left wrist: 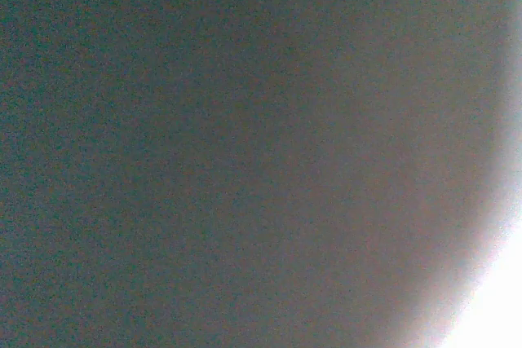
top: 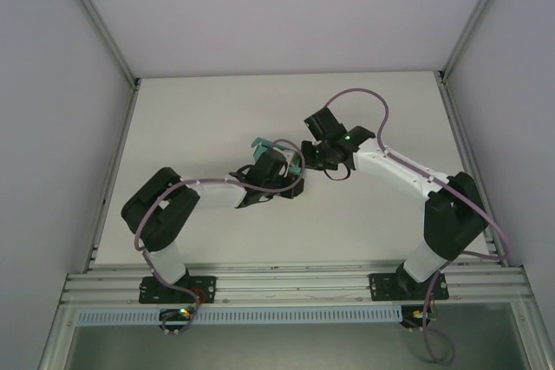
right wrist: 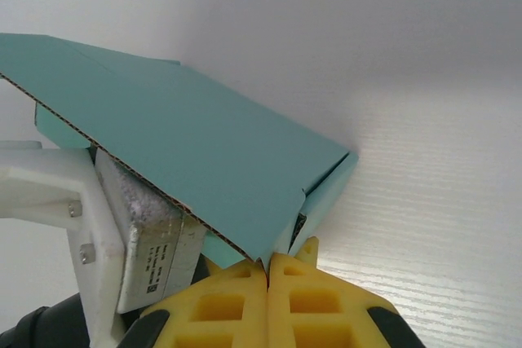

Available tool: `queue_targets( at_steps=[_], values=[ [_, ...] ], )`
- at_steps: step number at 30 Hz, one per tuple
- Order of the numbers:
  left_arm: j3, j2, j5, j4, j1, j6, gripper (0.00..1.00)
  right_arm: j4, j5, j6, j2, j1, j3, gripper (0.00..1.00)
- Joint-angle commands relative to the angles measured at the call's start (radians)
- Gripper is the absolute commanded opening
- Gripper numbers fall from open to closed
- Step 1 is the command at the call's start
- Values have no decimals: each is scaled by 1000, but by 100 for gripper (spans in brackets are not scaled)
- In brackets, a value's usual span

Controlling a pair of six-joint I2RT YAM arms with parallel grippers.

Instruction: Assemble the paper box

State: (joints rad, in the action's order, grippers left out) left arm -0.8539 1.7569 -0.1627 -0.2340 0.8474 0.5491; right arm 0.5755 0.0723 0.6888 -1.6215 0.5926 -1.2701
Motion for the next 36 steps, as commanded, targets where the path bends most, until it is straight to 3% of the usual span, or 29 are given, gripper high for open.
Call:
queue_targets(
  at_steps=[1, 6, 16, 21, 24, 29, 32, 36],
  values=[
    [-27, 5, -15, -52, -9, -14, 33, 65, -5, 42, -36, 4, 11, 2],
    [-32, 16, -9, -54, -12, -12, 32, -35, -64, 138, -37, 3, 69, 3],
    [-32, 15, -10, -66, -15, -2, 31, 4, -175, 157, -101, 25, 58, 1],
    [13, -92, -61, -13, -33, 15, 33, 4, -187, 129, -99, 34, 62, 0],
    [82, -245, -48, 71, -47, 5, 42, 8, -195, 102, -88, 36, 65, 0],
    [65, -478, 154, 403, -105, -49, 66, 8, -182, 32, -104, 42, 55, 0],
    [34, -495, 123, 459, -237, -77, 79, 15, -183, 9, -110, 48, 48, 0],
    [-10, -398, -126, 340, -386, -182, 91, 10, -175, -5, -99, 49, 48, 0]
  ],
)
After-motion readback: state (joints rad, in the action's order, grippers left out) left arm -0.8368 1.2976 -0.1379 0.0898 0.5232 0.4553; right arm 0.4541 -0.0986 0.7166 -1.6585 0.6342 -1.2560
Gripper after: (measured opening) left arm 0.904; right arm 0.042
